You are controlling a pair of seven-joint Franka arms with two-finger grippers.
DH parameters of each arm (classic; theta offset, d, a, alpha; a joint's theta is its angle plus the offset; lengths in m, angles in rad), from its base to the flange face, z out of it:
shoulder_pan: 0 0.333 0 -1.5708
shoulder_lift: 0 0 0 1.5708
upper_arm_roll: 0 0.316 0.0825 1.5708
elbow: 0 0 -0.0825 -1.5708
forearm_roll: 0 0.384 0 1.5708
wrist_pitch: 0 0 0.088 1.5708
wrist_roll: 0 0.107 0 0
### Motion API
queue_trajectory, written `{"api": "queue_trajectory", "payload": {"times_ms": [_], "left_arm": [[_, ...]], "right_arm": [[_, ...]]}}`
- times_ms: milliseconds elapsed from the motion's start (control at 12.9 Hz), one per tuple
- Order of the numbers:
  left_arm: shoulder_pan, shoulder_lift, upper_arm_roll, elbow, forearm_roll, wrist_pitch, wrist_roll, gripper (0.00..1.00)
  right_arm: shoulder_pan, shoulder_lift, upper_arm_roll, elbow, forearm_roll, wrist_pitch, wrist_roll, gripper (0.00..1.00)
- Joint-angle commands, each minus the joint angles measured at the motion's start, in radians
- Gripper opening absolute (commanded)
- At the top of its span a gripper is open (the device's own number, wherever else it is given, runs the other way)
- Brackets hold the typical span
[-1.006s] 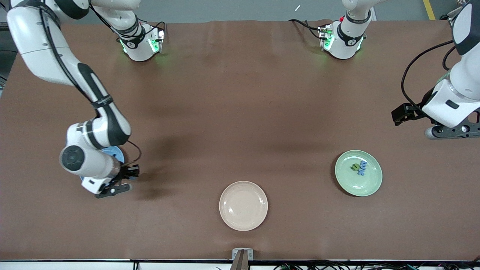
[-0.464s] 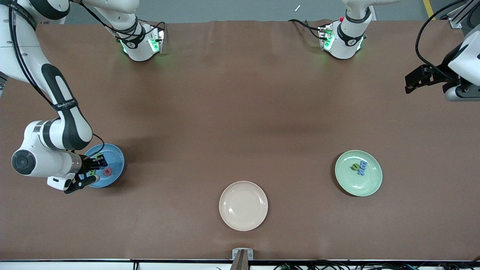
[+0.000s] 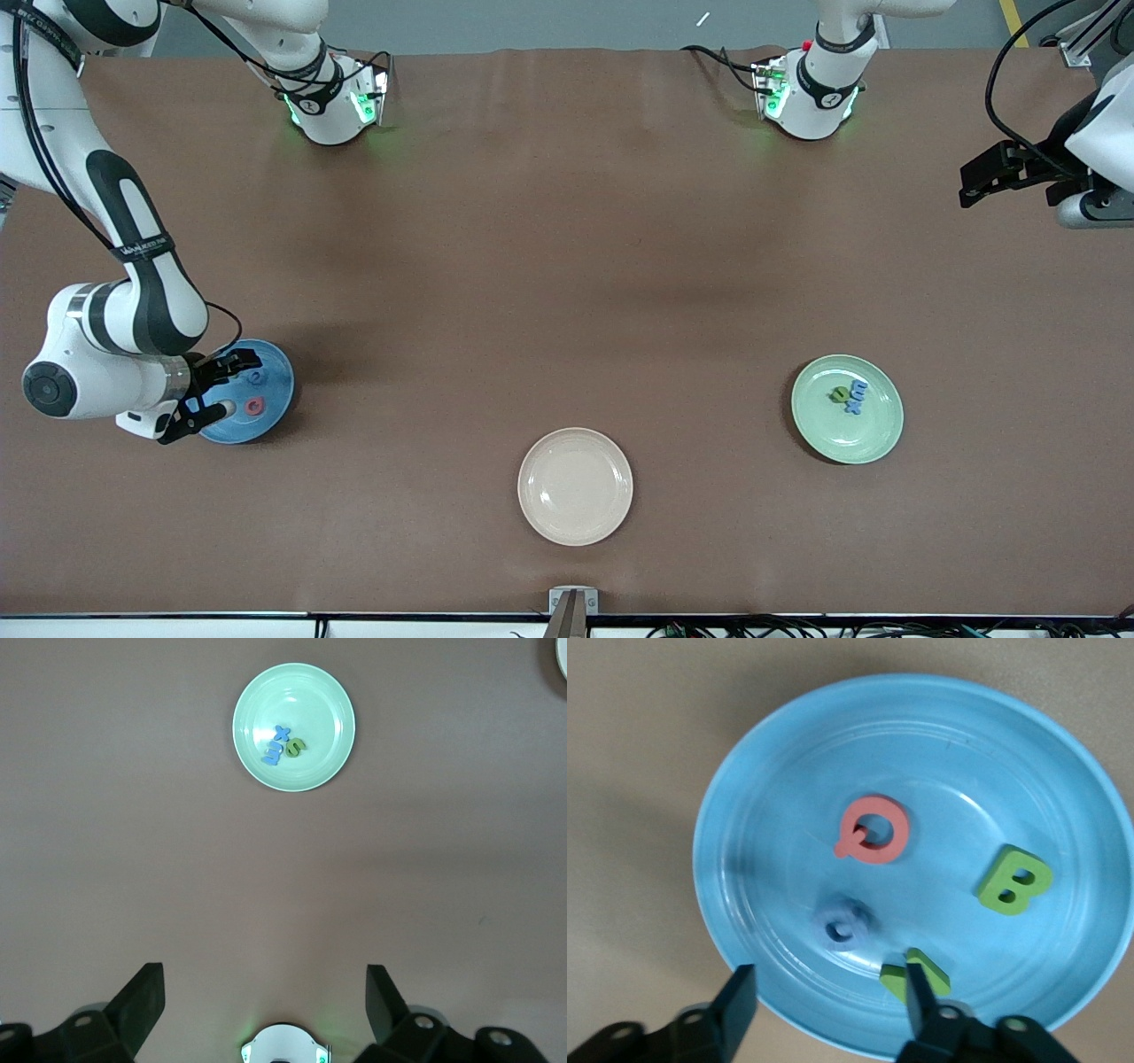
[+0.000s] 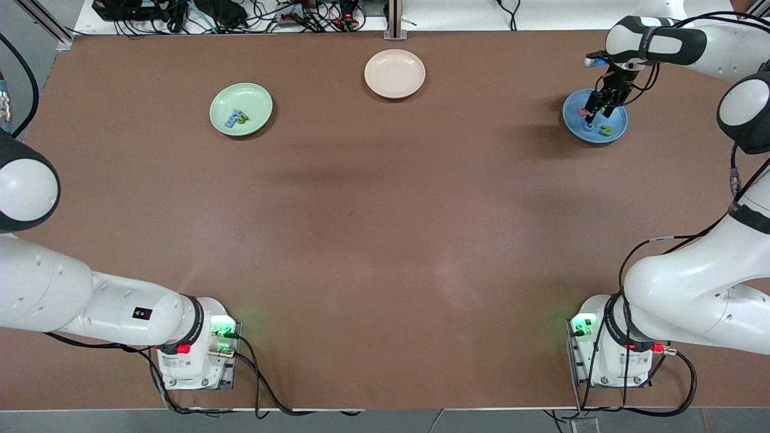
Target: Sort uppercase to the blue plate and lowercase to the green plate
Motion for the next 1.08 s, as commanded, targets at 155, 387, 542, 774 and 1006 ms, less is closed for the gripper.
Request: {"api": "queue_trajectory", "payload": {"times_ms": [155, 387, 542, 774, 1006], "left_arm": [[0.019, -0.024, -0.035, -0.016, -0.014, 0.019, 0.016, 1.0], [0.068, -0.037, -0.109, -0.016, -0.014, 0.05, 0.016, 1.0], [0.069, -0.037, -0.11, -0.019, -0.016, 0.052, 0.016, 1.0], [0.075, -0.04, -0.127, -0.023, -0.016, 0.056, 0.016, 1.0], [0.094, -0.066, -0.147, -0.055, -0.033, 0.063, 0.016, 1.0]], "right_arm": [[-0.003, -0.101, 0.033, 0.045, 0.024, -0.042, 0.075, 1.0], [0.003, -0.228, 0.054, 0.047, 0.024, -0.05, 0.17, 1.0], [0.005, -0.305, 0.067, 0.05, 0.026, -0.111, 0.294, 1.0], [0.005, -0.398, 0.065, 0.055, 0.091, -0.14, 0.337, 1.0], [0.006, -0.516, 0.064, 0.055, 0.115, -0.185, 0.339, 1.0]]}}
